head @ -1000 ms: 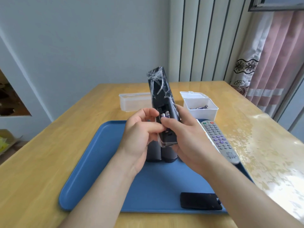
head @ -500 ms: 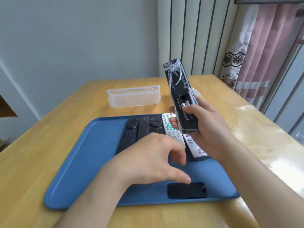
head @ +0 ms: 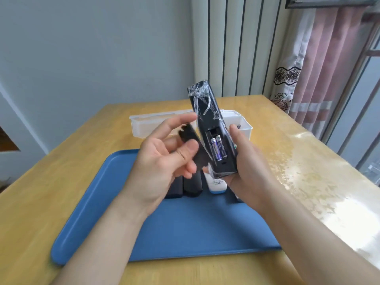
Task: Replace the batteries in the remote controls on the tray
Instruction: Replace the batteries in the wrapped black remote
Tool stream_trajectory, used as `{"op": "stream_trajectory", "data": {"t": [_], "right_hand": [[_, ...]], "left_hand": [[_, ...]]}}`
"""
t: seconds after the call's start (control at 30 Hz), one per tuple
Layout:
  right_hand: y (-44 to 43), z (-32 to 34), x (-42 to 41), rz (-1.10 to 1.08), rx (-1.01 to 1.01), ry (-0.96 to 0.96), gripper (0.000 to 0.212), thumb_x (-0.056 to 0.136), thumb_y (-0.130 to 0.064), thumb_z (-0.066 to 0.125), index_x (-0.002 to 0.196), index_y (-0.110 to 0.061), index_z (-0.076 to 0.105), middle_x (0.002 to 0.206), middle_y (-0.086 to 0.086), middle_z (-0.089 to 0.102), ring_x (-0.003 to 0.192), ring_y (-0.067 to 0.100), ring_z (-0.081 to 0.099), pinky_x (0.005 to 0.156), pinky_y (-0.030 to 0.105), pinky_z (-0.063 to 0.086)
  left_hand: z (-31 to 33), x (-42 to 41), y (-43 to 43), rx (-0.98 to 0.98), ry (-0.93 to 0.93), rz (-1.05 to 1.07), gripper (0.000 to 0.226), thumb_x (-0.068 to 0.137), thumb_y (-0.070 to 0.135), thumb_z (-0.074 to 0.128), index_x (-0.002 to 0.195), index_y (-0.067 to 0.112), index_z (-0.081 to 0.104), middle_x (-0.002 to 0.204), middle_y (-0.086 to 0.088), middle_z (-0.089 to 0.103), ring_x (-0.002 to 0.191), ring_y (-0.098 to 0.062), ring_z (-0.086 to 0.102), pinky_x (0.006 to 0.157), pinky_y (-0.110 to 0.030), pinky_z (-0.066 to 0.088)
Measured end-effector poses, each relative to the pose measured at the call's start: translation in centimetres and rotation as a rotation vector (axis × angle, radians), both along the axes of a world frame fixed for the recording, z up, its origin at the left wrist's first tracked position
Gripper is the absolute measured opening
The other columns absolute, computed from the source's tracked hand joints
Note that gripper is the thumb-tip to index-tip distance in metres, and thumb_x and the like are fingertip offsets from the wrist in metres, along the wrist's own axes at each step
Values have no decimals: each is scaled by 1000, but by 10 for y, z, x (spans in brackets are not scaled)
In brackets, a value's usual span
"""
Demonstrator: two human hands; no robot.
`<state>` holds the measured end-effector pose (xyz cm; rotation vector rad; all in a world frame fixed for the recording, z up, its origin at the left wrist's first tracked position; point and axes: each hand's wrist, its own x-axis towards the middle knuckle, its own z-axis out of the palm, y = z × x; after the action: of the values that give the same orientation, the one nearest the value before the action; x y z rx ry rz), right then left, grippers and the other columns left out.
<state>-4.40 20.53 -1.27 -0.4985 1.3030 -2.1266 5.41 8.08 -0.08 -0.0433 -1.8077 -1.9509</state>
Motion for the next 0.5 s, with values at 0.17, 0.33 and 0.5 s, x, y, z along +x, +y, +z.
{"op": "stream_trajectory", "data": {"t": [0.17, 0.33, 0.5], "right_hand": [[-6, -4, 10, 35, 8, 50, 45, 104, -43, 36, 111, -15, 70, 92, 16, 73, 71, 25, 66, 61, 34, 58], [-9, -8, 12, 19, 33, 124, 46, 104, -43, 34, 109, -16, 70, 100, 19, 74, 76, 26, 69, 70, 41, 55], [-11, -9, 11, -3, 44, 112, 48, 103, -47, 35, 113, -13, 68, 103, 23, 71, 75, 28, 66, 66, 39, 50]], "left_hand": [[-9, -10, 6, 106, 36, 195, 35, 79, 6, 65, 111, 21, 66, 57, -1, 54, 45, -14, 52, 47, -25, 51], [-11, -10, 10, -89, 23, 267, 38, 83, -3, 66, 114, 19, 66, 62, -12, 51, 45, -13, 46, 44, -18, 41], [-12, -10, 11, -275, 49, 290, 44, 81, 2, 71, 114, 31, 66, 80, -26, 60, 58, -11, 54, 60, -22, 51]]}}
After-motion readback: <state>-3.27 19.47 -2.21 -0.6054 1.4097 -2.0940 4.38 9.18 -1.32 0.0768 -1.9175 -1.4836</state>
